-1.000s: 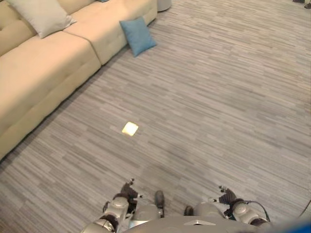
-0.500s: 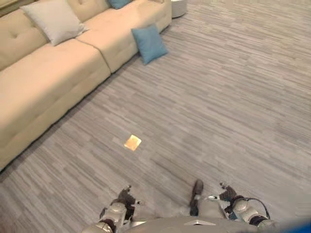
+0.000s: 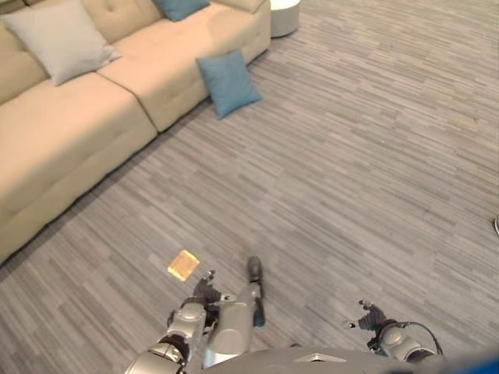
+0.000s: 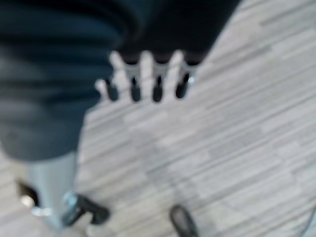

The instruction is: Pick up all the scattered cushions and arrange them neatly on the sofa.

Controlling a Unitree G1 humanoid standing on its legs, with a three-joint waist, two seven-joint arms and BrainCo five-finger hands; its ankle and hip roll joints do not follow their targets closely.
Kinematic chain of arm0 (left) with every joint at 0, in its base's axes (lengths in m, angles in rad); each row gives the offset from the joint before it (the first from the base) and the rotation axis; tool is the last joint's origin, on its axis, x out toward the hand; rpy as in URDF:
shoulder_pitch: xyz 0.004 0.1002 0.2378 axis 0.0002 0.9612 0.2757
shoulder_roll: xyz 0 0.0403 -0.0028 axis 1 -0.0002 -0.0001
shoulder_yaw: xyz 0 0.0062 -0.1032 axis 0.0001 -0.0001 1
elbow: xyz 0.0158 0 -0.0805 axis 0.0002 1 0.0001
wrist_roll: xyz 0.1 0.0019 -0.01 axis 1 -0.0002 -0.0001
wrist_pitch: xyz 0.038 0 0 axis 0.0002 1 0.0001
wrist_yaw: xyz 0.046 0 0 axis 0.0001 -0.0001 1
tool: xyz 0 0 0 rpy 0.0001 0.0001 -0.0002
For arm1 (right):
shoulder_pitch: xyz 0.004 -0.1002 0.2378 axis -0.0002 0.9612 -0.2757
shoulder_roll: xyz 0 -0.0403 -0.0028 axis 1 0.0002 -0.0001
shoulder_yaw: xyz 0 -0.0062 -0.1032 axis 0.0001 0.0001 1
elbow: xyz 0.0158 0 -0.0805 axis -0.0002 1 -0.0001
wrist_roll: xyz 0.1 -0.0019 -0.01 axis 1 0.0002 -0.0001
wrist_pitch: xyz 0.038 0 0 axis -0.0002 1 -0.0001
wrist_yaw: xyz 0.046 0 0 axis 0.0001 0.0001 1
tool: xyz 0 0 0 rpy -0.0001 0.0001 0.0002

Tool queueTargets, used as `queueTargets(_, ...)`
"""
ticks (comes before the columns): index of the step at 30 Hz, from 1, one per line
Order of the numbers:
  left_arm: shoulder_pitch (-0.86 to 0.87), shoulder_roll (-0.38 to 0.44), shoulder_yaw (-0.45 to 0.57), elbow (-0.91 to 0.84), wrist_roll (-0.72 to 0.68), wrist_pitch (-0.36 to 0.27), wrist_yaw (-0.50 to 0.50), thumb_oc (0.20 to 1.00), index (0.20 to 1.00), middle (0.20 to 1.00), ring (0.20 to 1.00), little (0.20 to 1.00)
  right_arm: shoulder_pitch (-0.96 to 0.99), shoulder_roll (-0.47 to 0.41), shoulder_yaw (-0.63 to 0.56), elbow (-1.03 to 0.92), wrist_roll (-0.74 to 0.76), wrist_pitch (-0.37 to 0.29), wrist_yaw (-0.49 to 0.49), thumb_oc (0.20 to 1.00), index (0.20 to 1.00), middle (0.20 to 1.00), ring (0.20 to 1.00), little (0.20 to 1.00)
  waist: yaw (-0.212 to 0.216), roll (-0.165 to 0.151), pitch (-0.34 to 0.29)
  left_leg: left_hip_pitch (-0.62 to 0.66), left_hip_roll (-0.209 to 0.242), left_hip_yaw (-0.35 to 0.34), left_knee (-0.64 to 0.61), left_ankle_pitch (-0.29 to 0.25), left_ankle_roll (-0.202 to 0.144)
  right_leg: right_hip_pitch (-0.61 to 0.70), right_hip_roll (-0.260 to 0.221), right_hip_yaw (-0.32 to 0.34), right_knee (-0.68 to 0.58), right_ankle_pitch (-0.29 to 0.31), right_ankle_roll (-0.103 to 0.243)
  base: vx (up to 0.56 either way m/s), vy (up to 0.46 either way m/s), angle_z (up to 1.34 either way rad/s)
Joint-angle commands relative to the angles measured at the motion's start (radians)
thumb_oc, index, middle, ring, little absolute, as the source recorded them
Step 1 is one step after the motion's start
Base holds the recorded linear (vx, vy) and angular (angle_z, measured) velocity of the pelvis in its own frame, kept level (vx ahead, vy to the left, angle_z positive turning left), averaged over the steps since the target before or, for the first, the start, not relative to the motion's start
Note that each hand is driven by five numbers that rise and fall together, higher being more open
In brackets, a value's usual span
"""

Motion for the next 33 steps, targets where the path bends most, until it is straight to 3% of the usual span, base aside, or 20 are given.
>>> queueTargets(1,0.062,-0.027,-0.051,0.047,0.024,0.013,-0.012,1.0,1.0,1.0,1.0,1.0,0.011,0.003,-0.025,-0.045,-0.015,-0.012,-0.001,1.0,1.0,1.0,1.0,1.0,0.045,0.003,-0.032,0.029,-0.015,-0.046,0.058,-0.012,0.039,-0.088,-0.028,0.055,0.132,0.015,0.075,0.45,0.097,-0.58)
queueTargets(2,0.06,-0.024,-0.05,0.048,0.031,0.015,-0.008,1.0,1.0,1.0,1.0,1.0,0.021,0.013,-0.026,-0.046,-0.023,-0.01,0.002,1.0,1.0,1.0,1.0,1.0,0.046,-0.007,-0.035,0.052,-0.026,-0.048,0.07,-0.033,0.055,-0.111,-0.057,0.049,0.232,0.048,0.111,0.35,0.167,-0.2)
queueTargets(3,0.054,-0.021,-0.053,0.034,0.055,0.019,-0.003,1.0,1.0,1.0,1.0,1.0,0.026,0.023,-0.022,-0.056,-0.035,-0.004,0.007,1.0,1.0,1.0,1.0,1.0,0.023,-0.005,-0.02,0.117,-0.044,-0.067,0.067,-0.082,0.09,-0.207,-0.124,0.049,0.478,0.162,0.173,0.35,0.167,0.0)
queueTargets(4,0.054,-0.022,-0.053,0.034,0.055,0.019,-0.003,1.0,1.0,1.0,1.0,1.0,0.025,0.022,-0.022,-0.056,-0.035,-0.004,0.007,1.0,1.0,1.0,1.0,1.0,0.024,-0.003,-0.023,0.114,-0.042,-0.066,0.066,-0.08,0.09,-0.211,-0.121,0.05,0.476,0.166,0.172,0.31,0.186,0.17)
queueTargets(6,0.026,0.004,-0.07,0.018,0.056,0.011,-0.004,1.0,1.0,1.0,1.0,1.0,0.011,0.012,-0.042,-0.078,0.012,-0.028,0.034,1.0,1.0,1.0,1.0,1.0,-0.022,0.029,0.004,0.229,-0.046,-0.113,0.031,-0.132,0.118,-0.366,-0.167,0.024,0.688,0.231,0.163,0.39,0.134,0.71)
queueTargets(9,0.017,0.004,-0.07,0.015,0.027,0.003,-0.007,1.0,1.0,1.0,1.0,1.0,0.014,0.0,-0.034,-0.076,0.004,-0.017,0.036,1.0,1.0,1.0,1.0,1.0,-0.05,0.039,0.022,0.274,-0.049,-0.134,0.007,-0.146,0.115,-0.447,-0.166,0.023,0.659,0.205,0.139,0.31,-0.001,0.57)
queueTargets(11,0.005,0.011,-0.085,0.0,0.035,-0.006,-0.017,1.0,1.0,1.0,1.0,1.0,-0.005,-0.015,-0.029,-0.086,0.033,-0.032,0.041,1.0,1.0,1.0,1.0,1.0,-0.072,0.028,0.048,0.356,-0.074,-0.198,-0.014,-0.198,0.101,-0.515,-0.152,0.033,0.384,0.198,0.117,0.46,-0.133,0.42)
queueTargets(12,0.005,0.011,-0.085,0.001,0.035,-0.006,-0.017,1.0,1.0,1.0,1.0,1.0,-0.006,-0.015,-0.029,-0.087,0.033,-0.032,0.041,1.0,1.0,1.0,1.0,1.0,-0.073,0.028,0.047,0.355,-0.073,-0.199,-0.015,-0.196,0.101,-0.514,-0.151,0.031,0.378,0.202,0.117,0.44,-0.146,0.66)
queueTargets(13,-0.015,0.008,-0.087,0.011,0.032,-0.009,-0.012,1.0,1.0,1.0,1.0,1.0,0.012,-0.016,-0.032,-0.09,0.032,-0.021,0.045,1.0,1.0,1.0,1.0,1.0,-0.106,0.008,0.054,0.409,-0.081,-0.241,-0.02,-0.236,0.085,-0.544,-0.116,0.116,0.203,0.241,0.136,0.31,-0.103,0.8)
queueTargets(17,-0.017,0.014,-0.089,0.013,0.04,-0.016,-0.014,1.0,1.0,1.0,1.0,1.0,0.032,-0.028,-0.019,-0.102,0.0,-0.024,0.038,1.0,1.0,1.0,1.0,1.0,-0.127,-0.004,0.044,0.467,-0.074,-0.269,-0.027,-0.279,0.062,-0.55,-0.123,0.098,0.133,0.273,0.148,0.46,-0.148,0.72)
queueTargets(18,-0.006,0.008,-0.091,0.018,0.057,-0.011,-0.019,1.0,1.0,1.0,1.0,1.0,0.037,-0.031,-0.026,-0.092,-0.001,-0.029,0.038,1.0,1.0,1.0,1.0,1.0,-0.123,-0.012,0.024,0.483,-0.076,-0.289,0.006,-0.307,0.048,-0.522,-0.132,0.081,0.14,0.287,0.125,0.46,-0.193,0.6)
queueTargets(20,0.006,-0.002,-0.103,0.031,0.059,-0.011,-0.028,1.0,1.0,1.0,1.0,1.0,0.063,-0.039,-0.029,-0.084,-0.006,-0.026,0.042,1.0,1.0,1.0,1.0,1.0,-0.134,-0.001,0.0,0.463,-0.016,-0.274,0.174,-0.248,-0.018,-0.457,-0.093,0.076,0.14,0.259,0.083,0.56,-0.301,0.87)
queueTargets(21,0.006,-0.001,-0.103,0.031,0.059,-0.011,-0.028,1.0,1.0,1.0,1.0,1.0,0.063,-0.039,-0.029,-0.084,-0.006,-0.026,0.042,1.0,1.0,1.0,1.0,1.0,-0.136,-0.005,-0.002,0.459,-0.02,-0.275,0.173,-0.244,-0.017,-0.46,-0.097,0.075,0.139,0.261,0.083,0.34,-0.273,0.66)
queueTargets(22,-0.002,0.0,-0.116,0.034,0.066,-0.003,-0.025,1.0,1.0,1.0,1.0,1.0,0.053,-0.034,-0.034,-0.089,0.014,-0.022,0.041,1.0,1.0,1.0,1.0,1.0,-0.137,-0.013,0.001,0.403,0.006,-0.263,0.299,-0.183,-0.044,-0.427,-0.086,0.076,0.132,0.245,0.059,0.31,-0.37,0.43)
queueTargets(23,-0.005,0.001,-0.117,0.017,0.061,0.003,-0.023,1.0,1.0,1.0,1.0,1.0,0.037,-0.042,-0.038,-0.088,0.052,-0.034,0.024,1.0,1.0,1.0,1.0,1.0,-0.117,-0.028,0.027,0.27,0.054,-0.224,0.605,-0.097,-0.05,-0.337,-0.052,0.08,0.098,0.2,0.003,0.4,-0.444,0.05)
queueTargets(25,-0.013,0.008,-0.127,0.01,0.057,0.003,-0.027,1.0,1.0,1.0,1.0,1.0,0.024,-0.044,-0.042,-0.1,0.077,-0.03,0.039,1.0,1.0,1.0,1.0,1.0,-0.11,-0.041,0.031,0.217,0.047,-0.217,0.622,-0.106,-0.041,-0.315,-0.058,0.075,0.088,0.188,0.0,0.25,-0.219,0.18)
queueTargets(26,-0.012,0.005,-0.128,0.011,0.059,0.002,-0.036,1.0,1.0,1.0,1.0,1.0,0.014,-0.053,-0.043,-0.098,0.095,-0.052,0.051,1.0,1.0,1.0,1.0,1.0,-0.093,-0.042,0.036,0.175,0.041,-0.198,0.582,-0.137,-0.027,-0.287,-0.055,0.072,0.076,0.176,0.004,0.28,-0.061,-0.12)
queueTargets(28,-0.018,0.001,-0.135,0.01,0.055,0.001,-0.032,1.0,1.0,1.0,1.0,1.0,0.032,-0.044,-0.05,-0.077,0.101,-0.03,0.044,1.0,1.0,1.0,1.0,1.0,-0.082,-0.047,0.03,0.141,0.009,-0.152,0.344,-0.184,-0.002,-0.236,-0.051,0.059,0.05,0.148,0.026,0.4,-0.042,-0.14)
queueTargets(30,-0.001,0.002,-0.126,0.008,0.064,-0.007,-0.033,1.0,1.0,1.0,1.0,1.0,0.049,-0.05,-0.05,-0.06,0.101,-0.04,0.044,1.0,1.0,1.0,1.0,1.0,-0.065,-0.019,0.022,0.094,-0.005,-0.133,0.157,-0.104,-0.005,-0.203,-0.017,0.066,0.039,0.124,0.031,0.28,0.035,0.23)
queueTargets(33,-0.006,-0.007,-0.124,0.001,0.056,-0.004,-0.029,1.0,1.0,1.0,1.0,1.0,0.05,-0.038,-0.055,-0.044,0.083,-0.03,0.032,1.0,1.0,1.0,1.0,1.0,-0.049,-0.005,0.021,0.071,-0.006,-0.11,0.052,-0.027,-0.023,-0.154,0.007,0.078,0.032,0.093,0.032,0.27,0.043,-0.06)
